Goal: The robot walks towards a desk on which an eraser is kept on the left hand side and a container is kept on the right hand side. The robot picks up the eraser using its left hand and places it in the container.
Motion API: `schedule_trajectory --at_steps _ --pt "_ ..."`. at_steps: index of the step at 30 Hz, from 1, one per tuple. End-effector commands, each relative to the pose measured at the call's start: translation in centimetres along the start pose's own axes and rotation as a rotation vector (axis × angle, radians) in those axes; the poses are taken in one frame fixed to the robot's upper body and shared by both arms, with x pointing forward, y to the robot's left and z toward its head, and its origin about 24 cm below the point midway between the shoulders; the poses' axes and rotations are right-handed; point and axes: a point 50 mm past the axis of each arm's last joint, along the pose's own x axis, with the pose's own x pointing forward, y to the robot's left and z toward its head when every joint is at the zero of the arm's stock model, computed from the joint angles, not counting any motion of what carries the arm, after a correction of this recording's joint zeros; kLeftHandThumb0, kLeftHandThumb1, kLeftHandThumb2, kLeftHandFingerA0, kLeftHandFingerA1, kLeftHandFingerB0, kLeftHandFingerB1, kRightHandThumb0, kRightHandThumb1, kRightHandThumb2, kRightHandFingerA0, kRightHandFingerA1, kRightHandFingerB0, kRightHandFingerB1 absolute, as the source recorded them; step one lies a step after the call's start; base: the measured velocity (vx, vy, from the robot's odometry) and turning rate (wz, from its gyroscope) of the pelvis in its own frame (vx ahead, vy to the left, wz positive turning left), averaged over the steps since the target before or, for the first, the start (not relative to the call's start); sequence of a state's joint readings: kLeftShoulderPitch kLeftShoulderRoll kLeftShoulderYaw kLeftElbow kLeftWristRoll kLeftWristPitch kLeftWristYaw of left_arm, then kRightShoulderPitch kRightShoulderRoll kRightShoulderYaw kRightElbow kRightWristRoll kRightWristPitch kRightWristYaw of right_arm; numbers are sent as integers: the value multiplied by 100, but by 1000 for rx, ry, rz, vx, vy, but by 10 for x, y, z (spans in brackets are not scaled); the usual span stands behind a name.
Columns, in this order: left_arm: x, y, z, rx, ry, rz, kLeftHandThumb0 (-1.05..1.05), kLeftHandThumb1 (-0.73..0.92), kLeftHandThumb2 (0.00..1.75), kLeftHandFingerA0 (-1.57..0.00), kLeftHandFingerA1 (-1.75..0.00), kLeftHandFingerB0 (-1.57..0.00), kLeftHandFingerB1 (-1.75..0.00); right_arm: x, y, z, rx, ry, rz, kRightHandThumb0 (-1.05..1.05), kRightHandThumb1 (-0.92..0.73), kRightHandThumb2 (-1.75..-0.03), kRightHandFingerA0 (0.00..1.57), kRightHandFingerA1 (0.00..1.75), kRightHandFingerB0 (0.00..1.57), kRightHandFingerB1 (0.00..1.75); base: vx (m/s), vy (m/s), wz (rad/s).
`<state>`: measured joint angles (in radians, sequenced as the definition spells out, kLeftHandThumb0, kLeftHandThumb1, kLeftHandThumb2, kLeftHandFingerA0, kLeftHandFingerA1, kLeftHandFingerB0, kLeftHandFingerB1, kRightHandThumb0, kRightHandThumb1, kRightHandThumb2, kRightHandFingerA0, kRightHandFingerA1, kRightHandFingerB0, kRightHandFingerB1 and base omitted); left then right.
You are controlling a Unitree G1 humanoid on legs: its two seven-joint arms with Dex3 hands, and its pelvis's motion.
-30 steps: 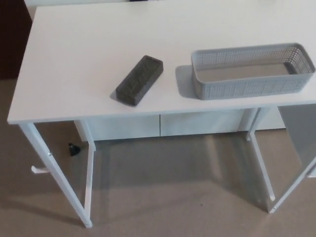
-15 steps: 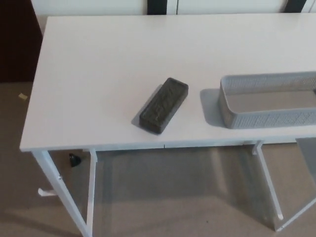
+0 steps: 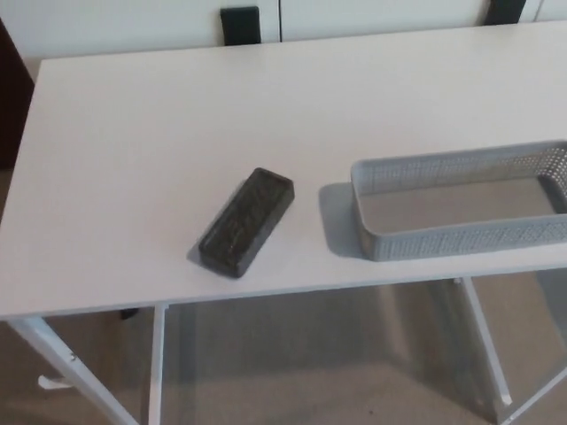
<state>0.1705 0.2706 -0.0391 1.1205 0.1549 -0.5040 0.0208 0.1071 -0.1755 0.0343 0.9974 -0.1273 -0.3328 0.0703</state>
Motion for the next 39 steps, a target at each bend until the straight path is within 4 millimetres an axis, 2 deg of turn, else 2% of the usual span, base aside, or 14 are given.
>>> schedule_trajectory --at_steps 1,6,7,8,10,11,20,21,22,23,24,32,34,39 --pt "-1 6 2 21 -33 6 -13 36 84 -15 -52 -1 -45 2 0 3 -4 -1 4 -16 -47 -77 3 40 0 18 55 182 12" --pt "-1 8 3 33 -42 5 -13 35 84 -15 -53 -2 -45 4 3 6 -10 -3 5 -12 -56 -63 5 41 0 24 71 198 2" --pt "-1 8 3 35 -39 3 -15 53 55 -23 -39 -14 -29 5 3 6 -7 -4 7 -12 -56 -64 4 41 0 23 100 59 8" --pt "-1 7 4 34 -40 1 -14 36 84 -16 -53 -3 -45 4 3 6 1 -8 8 -14 -56 -62 5 41 0 25 84 40 6" --pt "0 7 5 36 -46 0 -14 35 84 -16 -53 -3 -46 4 3 6 8 -13 8 -15 -47 -77 3 42 0 20 92 -23 6" --pt "0 7 5 51 -48 1 -17 53 55 -25 -40 -14 -30 4 3 6 16 -13 11 -16 -47 -78 3 41 0 19 87 -45 7" --pt "0 5 8 62 -67 -6 -15 53 55 -25 -41 -15 -30 4 3 7 17 -18 11 -15 -47 -77 3 41 0 19 4 -214 -4" --pt "0 5 9 67 -75 -12 -14 35 84 -17 -54 -4 -46 4 3 7 16 -19 11 -15 -47 -78 3 41 0 19 11 -131 -6" --pt "-1 4 10 77 -82 -19 -18 53 56 -24 -42 -14 -30 4 3 7 16 -20 9 -12 -56 -62 4 39 1 22 16 -96 0" --pt "-1 4 11 80 -90 -22 -18 53 55 -25 -41 -16 -30 4 3 8 22 -21 12 -16 -47 -78 3 40 0 19 0 0 0" --pt "-1 3 12 83 -97 -28 -20 53 55 -25 -41 -17 -30 4 3 8 11 -20 9 -14 -55 -62 5 40 1 22 0 0 0" --pt "-3 -6 15 83 -119 -66 -20 48 57 -25 -42 -17 -34 4 5 7 10 -22 11 -14 -56 -61 5 39 1 21 14 119 -5" --pt "-4 -8 16 64 -127 -78 -18 49 56 -24 -42 -17 -34 4 6 8 25 -25 8 -18 -46 -78 3 41 0 20 24 185 7" --pt "-5 -8 18 50 -139 -80 -19 50 57 -25 -44 -17 -34 5 6 10 31 -32 7 -11 -55 -63 6 40 4 19 4 19 1"
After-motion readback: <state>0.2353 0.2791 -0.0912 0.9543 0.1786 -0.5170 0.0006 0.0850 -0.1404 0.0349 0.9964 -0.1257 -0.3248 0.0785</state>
